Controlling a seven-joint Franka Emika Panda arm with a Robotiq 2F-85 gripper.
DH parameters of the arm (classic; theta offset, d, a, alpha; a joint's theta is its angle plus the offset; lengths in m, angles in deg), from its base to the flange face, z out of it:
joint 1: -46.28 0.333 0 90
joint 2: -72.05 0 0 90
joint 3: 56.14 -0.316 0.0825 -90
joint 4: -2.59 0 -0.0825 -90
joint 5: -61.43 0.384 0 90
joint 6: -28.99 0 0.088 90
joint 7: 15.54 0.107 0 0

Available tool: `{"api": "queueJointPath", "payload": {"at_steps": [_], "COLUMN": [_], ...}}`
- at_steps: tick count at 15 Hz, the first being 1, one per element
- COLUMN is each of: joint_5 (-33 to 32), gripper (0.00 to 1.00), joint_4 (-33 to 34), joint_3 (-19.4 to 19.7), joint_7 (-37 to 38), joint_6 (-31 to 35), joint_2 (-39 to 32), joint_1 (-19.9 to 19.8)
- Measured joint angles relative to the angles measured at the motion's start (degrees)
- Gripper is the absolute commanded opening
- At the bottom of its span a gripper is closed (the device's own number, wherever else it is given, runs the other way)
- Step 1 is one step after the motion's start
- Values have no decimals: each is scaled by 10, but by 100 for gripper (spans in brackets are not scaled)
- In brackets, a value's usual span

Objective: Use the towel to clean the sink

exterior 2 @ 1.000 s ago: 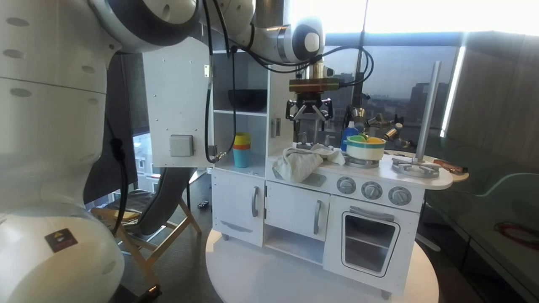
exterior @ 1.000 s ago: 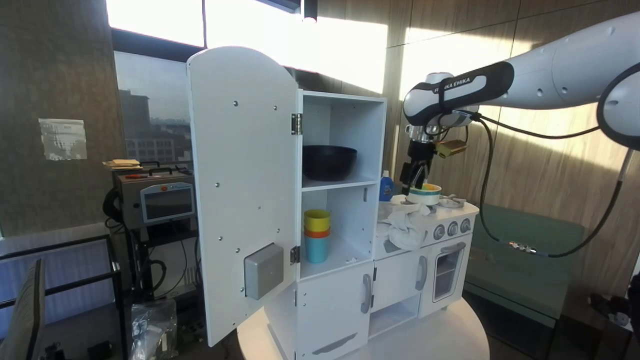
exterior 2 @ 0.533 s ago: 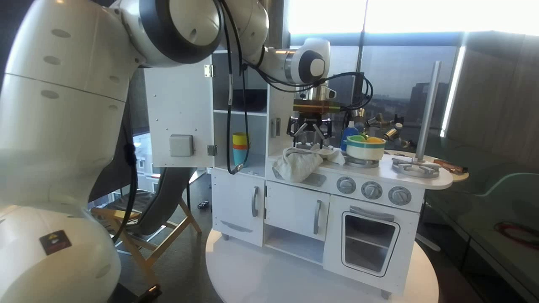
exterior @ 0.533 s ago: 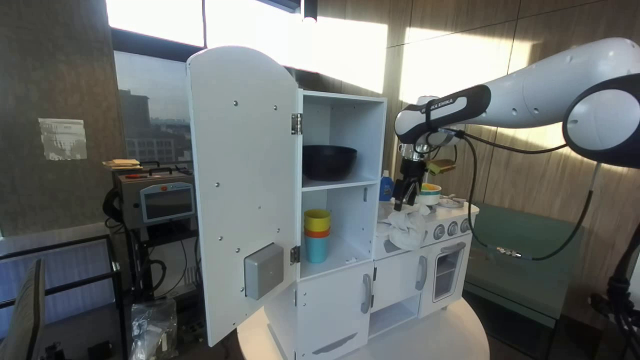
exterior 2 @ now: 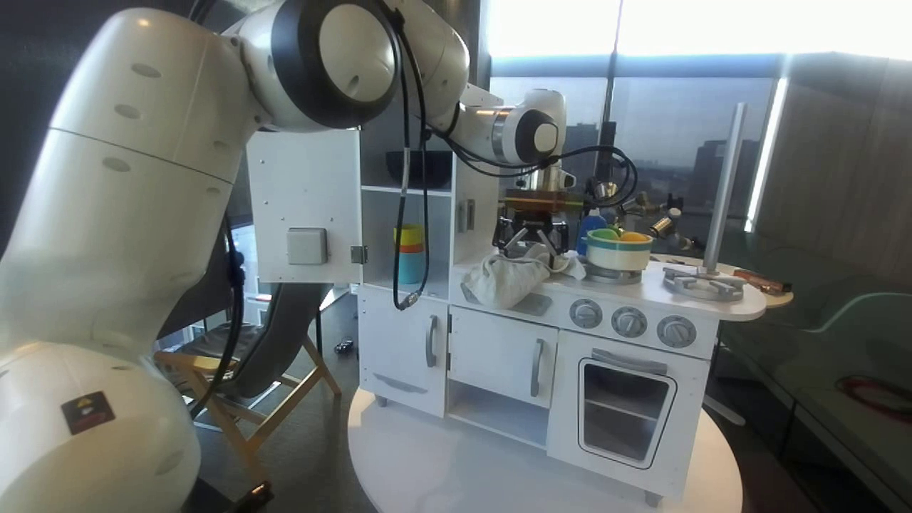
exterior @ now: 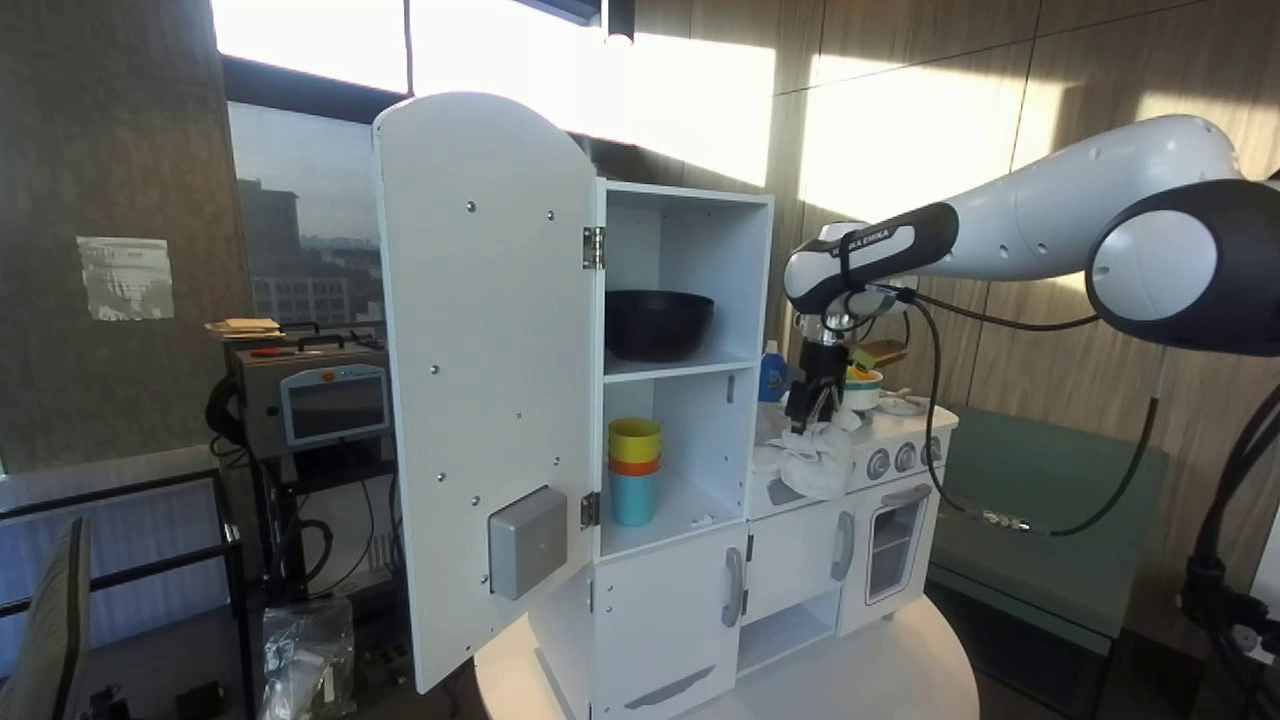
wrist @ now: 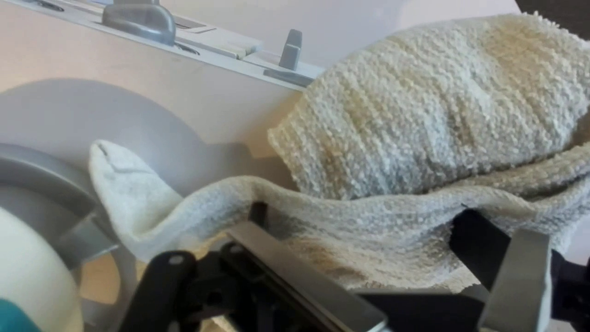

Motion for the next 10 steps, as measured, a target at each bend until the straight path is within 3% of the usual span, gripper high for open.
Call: {"api": "queueJointPath", "payload": {"at_steps": [1, 2, 4, 10], "joint_5": [0, 0, 0, 0], "gripper": [100, 75, 68, 22], "joint_4": [2, 2, 3, 8], "joint_3": [0, 0, 0, -1], "joint_7": [0, 0, -1, -1], "joint_6": [0, 0, -1, -2], "joint_2": [-1, -2, -2, -2], "joint_1": [-2, -2, -3, -10]}}
